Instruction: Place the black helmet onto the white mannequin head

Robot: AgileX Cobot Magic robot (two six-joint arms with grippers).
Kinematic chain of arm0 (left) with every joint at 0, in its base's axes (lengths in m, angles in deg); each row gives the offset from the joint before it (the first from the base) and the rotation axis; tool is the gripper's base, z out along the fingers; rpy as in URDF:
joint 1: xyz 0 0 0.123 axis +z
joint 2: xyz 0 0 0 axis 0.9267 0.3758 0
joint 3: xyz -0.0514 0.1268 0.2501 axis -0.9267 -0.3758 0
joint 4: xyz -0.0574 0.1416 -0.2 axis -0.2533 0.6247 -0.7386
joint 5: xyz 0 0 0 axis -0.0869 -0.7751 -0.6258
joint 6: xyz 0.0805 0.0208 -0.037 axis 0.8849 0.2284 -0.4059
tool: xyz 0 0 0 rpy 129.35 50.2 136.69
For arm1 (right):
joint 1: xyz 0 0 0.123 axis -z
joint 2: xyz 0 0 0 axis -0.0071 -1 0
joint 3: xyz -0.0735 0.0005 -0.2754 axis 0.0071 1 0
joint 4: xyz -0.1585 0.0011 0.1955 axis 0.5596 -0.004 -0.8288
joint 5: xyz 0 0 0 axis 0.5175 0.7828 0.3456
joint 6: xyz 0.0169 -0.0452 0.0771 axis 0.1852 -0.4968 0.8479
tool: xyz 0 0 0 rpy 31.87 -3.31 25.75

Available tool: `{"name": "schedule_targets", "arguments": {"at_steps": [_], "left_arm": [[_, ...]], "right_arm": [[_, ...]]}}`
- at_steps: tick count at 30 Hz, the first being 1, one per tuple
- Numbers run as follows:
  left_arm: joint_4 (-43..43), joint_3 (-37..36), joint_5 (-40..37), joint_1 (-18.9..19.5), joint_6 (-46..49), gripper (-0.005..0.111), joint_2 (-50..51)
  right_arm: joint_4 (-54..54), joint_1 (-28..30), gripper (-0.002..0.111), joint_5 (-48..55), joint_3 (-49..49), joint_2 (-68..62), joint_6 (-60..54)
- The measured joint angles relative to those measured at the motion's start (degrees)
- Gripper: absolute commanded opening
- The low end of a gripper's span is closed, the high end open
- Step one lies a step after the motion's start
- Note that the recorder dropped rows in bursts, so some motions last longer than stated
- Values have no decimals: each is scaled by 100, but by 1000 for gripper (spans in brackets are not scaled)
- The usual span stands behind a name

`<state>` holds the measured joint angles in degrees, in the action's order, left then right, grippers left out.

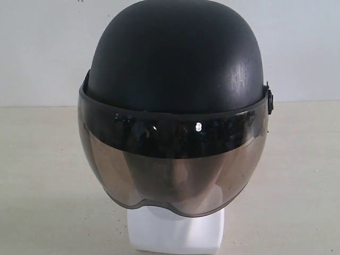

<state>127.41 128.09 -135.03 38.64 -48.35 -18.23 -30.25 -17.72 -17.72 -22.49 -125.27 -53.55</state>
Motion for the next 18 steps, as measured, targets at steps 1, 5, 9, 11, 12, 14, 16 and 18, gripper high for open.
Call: {"name": "schedule_targets", "arguments": {"at_steps": [1,5,9,11,12,14,16,18], "left_arm": [[-87,-14,-286,0,66,4,-20],[-235,-240,-540,0,272,4,-432],[-384,-740,313,0,560,4,-1210],[-634,-1108,879,0,903,4,-1680],[-798,-1299,1103,0,1102,4,-1869],[-1368,-1669,1602,0,1736,4,-2317],[-1915,-1961,1899,0,2487,4,-2707],[-2320,-2190,2022,0,3060,4,-2999]], "right_arm": [[-129,0,0,0,0,8,-96],[-1109,0,0,-283,368,251,-1071],[-2435,0,0,-993,1120,785,-2118],[-3008,0,0,-1436,1542,1119,-2536],[-3278,0,0,-1620,1775,1300,-2766],[-3618,0,0,-1824,2190,1591,-3143],[-3786,0,0,-1897,2602,1874,-3335],[-3853,0,0,-1957,2935,2116,-3423]]}}
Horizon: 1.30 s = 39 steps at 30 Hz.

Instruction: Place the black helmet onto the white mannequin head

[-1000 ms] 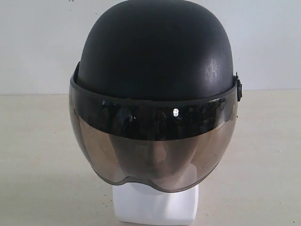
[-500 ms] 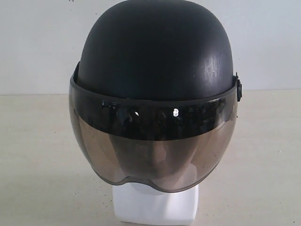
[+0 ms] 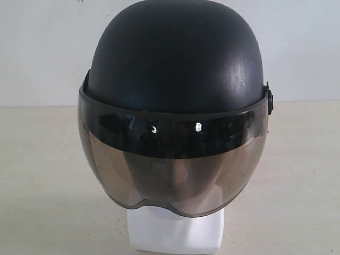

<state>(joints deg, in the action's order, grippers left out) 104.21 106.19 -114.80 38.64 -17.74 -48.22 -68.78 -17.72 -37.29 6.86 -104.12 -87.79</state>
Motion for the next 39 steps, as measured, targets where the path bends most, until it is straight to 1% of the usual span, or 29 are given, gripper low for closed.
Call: {"name": "schedule_targets", "arguments": {"at_steps": [3,5,11,31,34,36,39], "left_arm": [[-177,-177,178,0,477,4,-408],[-187,-177,337,0,536,4,-480],[-202,-177,503,0,572,4,-494],[-202,-177,528,0,581,4,-494],[-202,-177,528,0,581,4,-494],[-202,-177,528,0,581,4,-494],[-202,-177,528,0,581,4,-494]], "right_arm": [[-41,0,0,-221,361,268,-29],[-51,0,0,-281,387,295,-40],[-70,0,0,-359,421,331,-37],[-93,22,0,-375,421,359,-52],[-93,311,0,-375,454,533,8],[-129,646,0,-348,548,661,48],[-191,1362,0,-237,852,878,86]]}}
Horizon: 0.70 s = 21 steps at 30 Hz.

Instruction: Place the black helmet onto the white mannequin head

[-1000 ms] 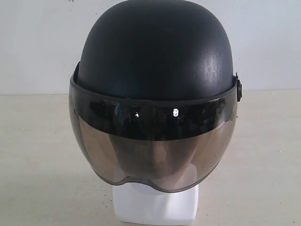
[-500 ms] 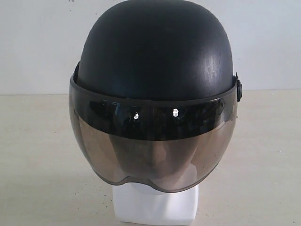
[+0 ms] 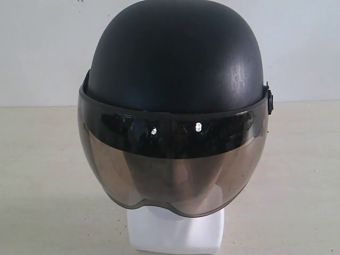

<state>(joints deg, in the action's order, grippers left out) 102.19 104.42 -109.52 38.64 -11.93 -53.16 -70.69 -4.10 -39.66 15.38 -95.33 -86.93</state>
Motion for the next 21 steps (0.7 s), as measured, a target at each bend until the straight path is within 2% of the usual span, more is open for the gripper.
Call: {"name": "schedule_targets", "arguments": {"at_steps": [3,6,14,21], "left_arm": [[0,0,0,0,0,4,0],[0,0,0,0,0,4,0],[0,0,0,0,0,4,0],[0,0,11,0,0,4,0]], "right_arm": [[-60,596,0,77,367,241,24],[-83,902,0,93,851,582,35],[-83,973,0,13,1960,1205,35],[61,973,0,189,2054,1218,10]]}}
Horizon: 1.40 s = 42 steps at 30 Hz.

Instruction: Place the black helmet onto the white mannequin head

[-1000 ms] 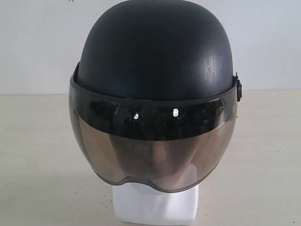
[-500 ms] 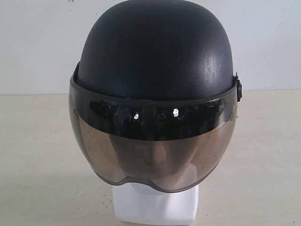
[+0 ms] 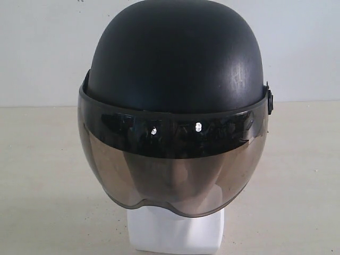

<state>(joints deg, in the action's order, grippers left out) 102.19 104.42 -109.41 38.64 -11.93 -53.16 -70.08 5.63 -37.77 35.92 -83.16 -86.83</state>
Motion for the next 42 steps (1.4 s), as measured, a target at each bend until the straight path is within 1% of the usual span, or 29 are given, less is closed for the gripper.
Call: {"name": "schedule_targets", "arguments": {"at_steps": [3,6,8,11,14,19,28,42], "left_arm": [[0,0,0,0,0,4,0],[0,0,0,0,0,4,0],[0,0,0,0,0,4,0],[0,0,0,0,0,4,0],[0,0,0,0,0,4,0],[0,0,0,0,0,4,0],[0,0,0,0,0,4,0],[0,0,0,0,0,4,0]], "right_arm": [[-27,0,0,14,10,0,205],[102,0,0,44,26,0,741],[534,0,0,109,23,0,1243],[1571,0,0,302,23,0,2278],[2113,0,0,379,26,0,2810],[2332,-14,0,406,26,0,2782],[2503,-794,0,416,26,0,2707],[2491,-862,0,416,26,0,2732]]}}
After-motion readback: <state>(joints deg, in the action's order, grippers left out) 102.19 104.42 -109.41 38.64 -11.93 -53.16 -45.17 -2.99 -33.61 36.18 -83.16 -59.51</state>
